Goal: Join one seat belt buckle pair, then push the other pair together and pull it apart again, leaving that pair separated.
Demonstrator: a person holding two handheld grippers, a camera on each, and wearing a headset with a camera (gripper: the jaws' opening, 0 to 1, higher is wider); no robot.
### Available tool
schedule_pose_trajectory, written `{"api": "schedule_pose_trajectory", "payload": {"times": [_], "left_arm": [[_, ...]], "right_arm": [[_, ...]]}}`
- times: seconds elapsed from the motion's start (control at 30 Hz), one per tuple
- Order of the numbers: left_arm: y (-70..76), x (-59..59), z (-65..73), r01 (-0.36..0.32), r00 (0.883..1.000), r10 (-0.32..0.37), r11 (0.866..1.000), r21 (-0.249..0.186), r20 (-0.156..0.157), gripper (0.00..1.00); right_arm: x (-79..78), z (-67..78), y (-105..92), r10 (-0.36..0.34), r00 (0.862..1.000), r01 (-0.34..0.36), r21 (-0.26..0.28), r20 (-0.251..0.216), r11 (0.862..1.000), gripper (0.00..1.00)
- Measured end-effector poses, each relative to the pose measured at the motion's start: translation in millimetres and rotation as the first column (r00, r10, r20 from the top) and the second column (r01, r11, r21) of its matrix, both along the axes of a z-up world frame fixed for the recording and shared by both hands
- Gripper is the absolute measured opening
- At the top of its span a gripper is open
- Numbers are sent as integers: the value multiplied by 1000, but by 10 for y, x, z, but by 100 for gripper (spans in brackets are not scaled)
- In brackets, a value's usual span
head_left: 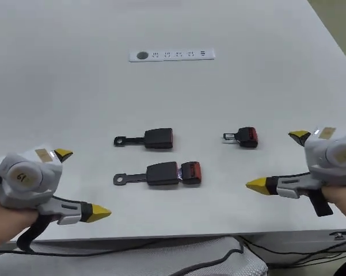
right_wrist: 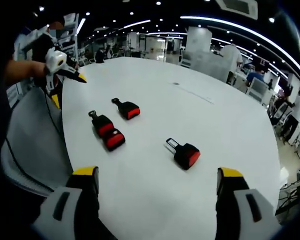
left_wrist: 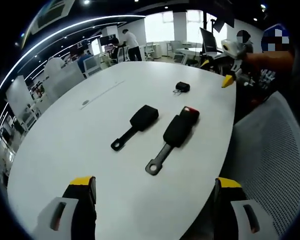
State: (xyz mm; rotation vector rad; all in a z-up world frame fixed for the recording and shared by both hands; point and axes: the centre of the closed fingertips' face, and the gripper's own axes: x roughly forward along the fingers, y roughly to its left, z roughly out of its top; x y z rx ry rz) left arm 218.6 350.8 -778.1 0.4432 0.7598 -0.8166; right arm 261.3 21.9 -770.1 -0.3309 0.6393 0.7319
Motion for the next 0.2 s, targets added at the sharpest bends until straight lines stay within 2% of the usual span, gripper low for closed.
{"api": "schedule_pose_trajectory", "payload": {"times": [0.2], "left_arm": [[-64, 7, 46, 33, 999, -33, 999, -6, 10, 100]], "right_arm": [[-58, -48, 69, 46, 999, -46, -26, -1, 999, 100]]}}
